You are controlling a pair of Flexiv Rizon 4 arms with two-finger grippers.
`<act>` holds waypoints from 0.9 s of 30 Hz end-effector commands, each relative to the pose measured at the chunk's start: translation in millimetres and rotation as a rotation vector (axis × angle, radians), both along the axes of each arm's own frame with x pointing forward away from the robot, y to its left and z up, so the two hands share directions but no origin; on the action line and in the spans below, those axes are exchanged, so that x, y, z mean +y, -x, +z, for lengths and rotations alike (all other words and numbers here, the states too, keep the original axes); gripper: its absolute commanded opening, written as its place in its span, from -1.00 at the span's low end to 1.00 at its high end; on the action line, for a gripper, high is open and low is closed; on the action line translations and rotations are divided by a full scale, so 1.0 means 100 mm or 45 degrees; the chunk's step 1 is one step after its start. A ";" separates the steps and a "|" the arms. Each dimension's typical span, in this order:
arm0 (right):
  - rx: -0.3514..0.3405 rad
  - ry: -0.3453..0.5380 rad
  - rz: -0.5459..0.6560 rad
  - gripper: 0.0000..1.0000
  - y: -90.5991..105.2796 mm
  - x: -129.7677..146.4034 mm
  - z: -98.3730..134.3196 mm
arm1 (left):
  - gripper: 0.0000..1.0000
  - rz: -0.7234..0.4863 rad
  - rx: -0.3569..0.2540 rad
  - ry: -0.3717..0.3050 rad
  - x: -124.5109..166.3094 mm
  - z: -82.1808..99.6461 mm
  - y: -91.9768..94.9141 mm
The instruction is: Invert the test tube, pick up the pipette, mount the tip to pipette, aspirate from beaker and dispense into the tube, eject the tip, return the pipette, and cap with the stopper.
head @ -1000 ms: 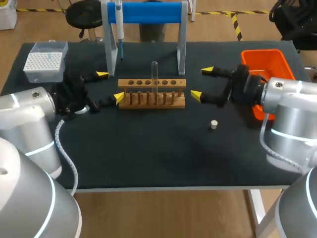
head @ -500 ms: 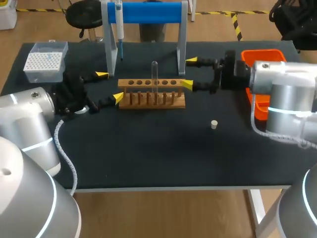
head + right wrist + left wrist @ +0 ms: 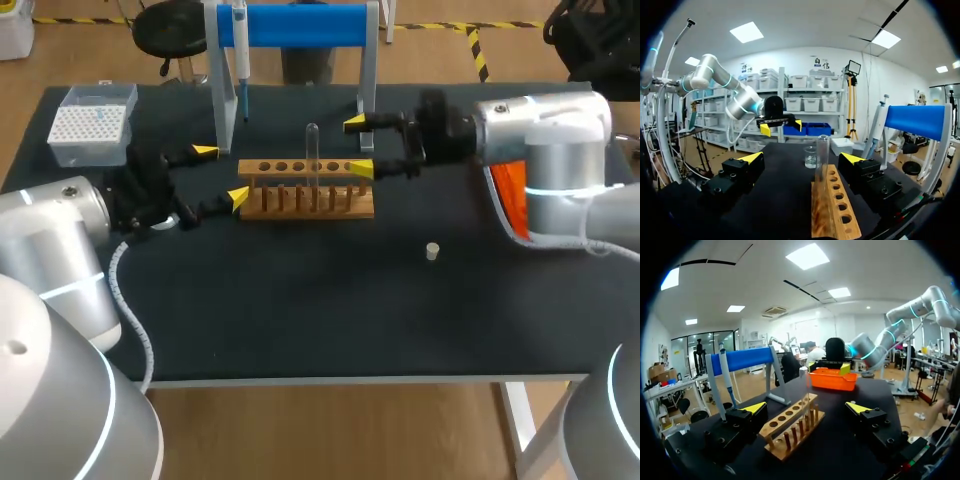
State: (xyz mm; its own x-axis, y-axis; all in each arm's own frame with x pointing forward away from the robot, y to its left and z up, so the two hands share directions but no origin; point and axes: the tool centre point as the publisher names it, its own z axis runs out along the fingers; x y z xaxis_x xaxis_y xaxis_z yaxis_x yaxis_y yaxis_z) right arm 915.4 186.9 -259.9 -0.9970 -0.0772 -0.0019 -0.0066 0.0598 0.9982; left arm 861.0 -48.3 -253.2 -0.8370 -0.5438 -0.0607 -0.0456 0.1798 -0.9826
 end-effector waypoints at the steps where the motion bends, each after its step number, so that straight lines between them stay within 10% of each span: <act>1: 0.005 -0.007 0.148 1.00 -0.08 0.10 -0.05 | 1.00 0.009 -0.001 -0.002 -0.02 0.00 0.00; 27: 0.043 -0.034 0.137 1.00 -0.33 0.57 -0.20 | 1.00 0.009 -0.001 -0.002 -0.02 0.00 0.00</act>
State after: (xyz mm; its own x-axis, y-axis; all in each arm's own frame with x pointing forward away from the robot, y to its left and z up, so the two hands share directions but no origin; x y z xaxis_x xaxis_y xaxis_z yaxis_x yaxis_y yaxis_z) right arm 941.9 239.7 -275.4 -0.9874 -0.1559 0.0270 0.0212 0.0386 0.9990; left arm 861.3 -48.0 -253.0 -0.8380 -0.5423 -0.0602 -0.0461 0.1803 -0.9825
